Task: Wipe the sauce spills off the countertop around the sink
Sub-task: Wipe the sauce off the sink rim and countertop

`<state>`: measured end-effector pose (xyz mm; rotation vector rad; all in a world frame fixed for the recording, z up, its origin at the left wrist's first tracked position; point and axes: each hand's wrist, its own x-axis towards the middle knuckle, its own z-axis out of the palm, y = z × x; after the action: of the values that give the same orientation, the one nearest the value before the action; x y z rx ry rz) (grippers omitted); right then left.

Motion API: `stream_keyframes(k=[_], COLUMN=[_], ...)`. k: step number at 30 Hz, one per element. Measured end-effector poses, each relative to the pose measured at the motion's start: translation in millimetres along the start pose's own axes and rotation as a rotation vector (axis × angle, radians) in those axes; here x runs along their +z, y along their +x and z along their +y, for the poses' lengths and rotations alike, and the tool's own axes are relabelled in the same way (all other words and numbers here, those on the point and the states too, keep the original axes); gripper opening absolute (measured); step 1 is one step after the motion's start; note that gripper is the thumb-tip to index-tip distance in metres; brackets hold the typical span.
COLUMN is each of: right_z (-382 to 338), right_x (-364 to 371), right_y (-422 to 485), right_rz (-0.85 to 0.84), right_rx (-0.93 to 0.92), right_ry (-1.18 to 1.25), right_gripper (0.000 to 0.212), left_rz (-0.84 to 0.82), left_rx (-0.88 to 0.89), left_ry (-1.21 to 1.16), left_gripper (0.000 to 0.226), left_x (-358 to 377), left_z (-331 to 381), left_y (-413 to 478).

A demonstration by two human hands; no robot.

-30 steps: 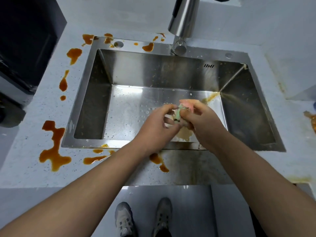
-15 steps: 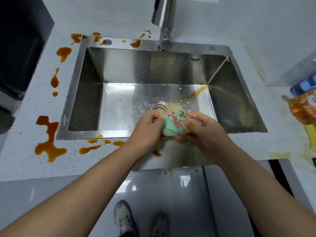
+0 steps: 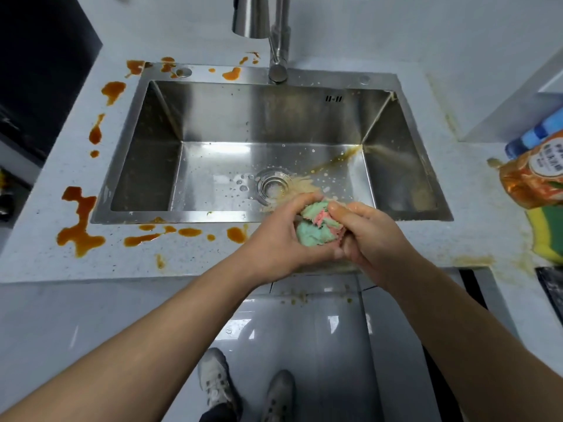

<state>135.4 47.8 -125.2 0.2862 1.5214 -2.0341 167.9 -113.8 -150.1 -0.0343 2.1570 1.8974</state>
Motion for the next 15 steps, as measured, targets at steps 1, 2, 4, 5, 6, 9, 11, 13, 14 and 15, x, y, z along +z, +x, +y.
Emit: stream_keyframes(k=[1,2,4,5,6,9,11,13,14,15], right_z=[1,2,6,9,11,16,19,21,22,23], right_x=[-4,-6,-14,-17,-20,-29,-34,-37,-37,-37], right_y=[1,1,3,3,4,4,2,2,2,2], right_rz=[0.005,0.012,0.020,0.017,0.015,-0.024,-0.053,-0.022,0.010,0.044], right_rx=[0.012,0.023,0.051,0.069,0.087,0.102,0.120,0.162,0.171,0.169], right_ry=[0.004,-0.009,-0.030,-0.029,-0.025,0.010,0.031,0.093,0.147,0.192], right_gripper=[0.019,0.018,0.016,0.017,0.019,0.038,0.045,0.046,0.047,0.047], left_rz=[0.015,0.046,0.095,0.097,0.093,0.099,0.158,0.193,0.210,0.227], left_rx=[0.005,-0.004,-0.060,-0.095,-0.118,-0.162,-0.227,-0.315,-0.343,-0.355], left_ry=[-0.004,-0.011,-0.060,-0.109,-0.159,-0.269,-0.366,-0.564,-0.634,-0.648], left_gripper=[0.071,0.057,0.033,0.024,0.016,0.012,0.018,0.022,0.023,0.023], left_x=[3,5,7,8,8,5,2,0,0,0], left_z=[0,1,4,6,6,0,-3,-3,-3,-2], left_y=[-1,-1,-1,-2,-3,-4,-2,1,2,2])
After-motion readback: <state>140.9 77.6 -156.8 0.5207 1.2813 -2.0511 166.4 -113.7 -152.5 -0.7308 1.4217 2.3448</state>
